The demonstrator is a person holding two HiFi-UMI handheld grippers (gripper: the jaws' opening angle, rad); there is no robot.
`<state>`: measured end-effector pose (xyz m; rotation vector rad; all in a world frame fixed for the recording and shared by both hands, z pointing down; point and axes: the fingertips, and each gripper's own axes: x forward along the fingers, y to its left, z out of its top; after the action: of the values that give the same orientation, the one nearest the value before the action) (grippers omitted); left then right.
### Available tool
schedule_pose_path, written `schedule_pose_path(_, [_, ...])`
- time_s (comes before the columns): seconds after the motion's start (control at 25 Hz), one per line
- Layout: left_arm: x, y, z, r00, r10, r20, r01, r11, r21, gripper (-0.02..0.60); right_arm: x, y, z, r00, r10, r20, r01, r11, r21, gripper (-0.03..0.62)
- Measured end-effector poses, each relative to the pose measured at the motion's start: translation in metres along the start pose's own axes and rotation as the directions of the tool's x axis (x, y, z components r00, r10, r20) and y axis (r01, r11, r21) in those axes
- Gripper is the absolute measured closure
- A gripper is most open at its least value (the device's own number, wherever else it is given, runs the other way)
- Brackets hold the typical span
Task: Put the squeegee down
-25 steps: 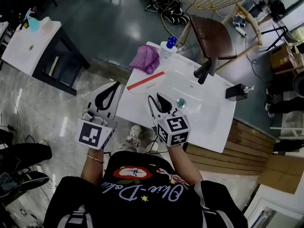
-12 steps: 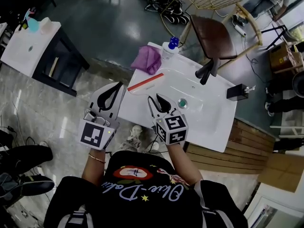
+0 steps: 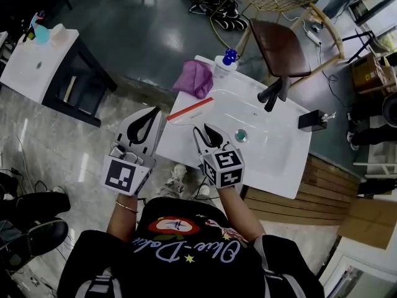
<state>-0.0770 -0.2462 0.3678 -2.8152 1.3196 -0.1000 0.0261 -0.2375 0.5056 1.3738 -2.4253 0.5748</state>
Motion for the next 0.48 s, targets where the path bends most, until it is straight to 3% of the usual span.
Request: schedule_pose_path(0.48, [0.000, 0.014, -0.006, 1.000, -0.009, 0.001, 0.009, 1.000, 0.001, 0.586, 0.015, 0.010, -0.011, 0.999, 0.004, -0.051, -0.004, 1.000, 0.011, 0.507])
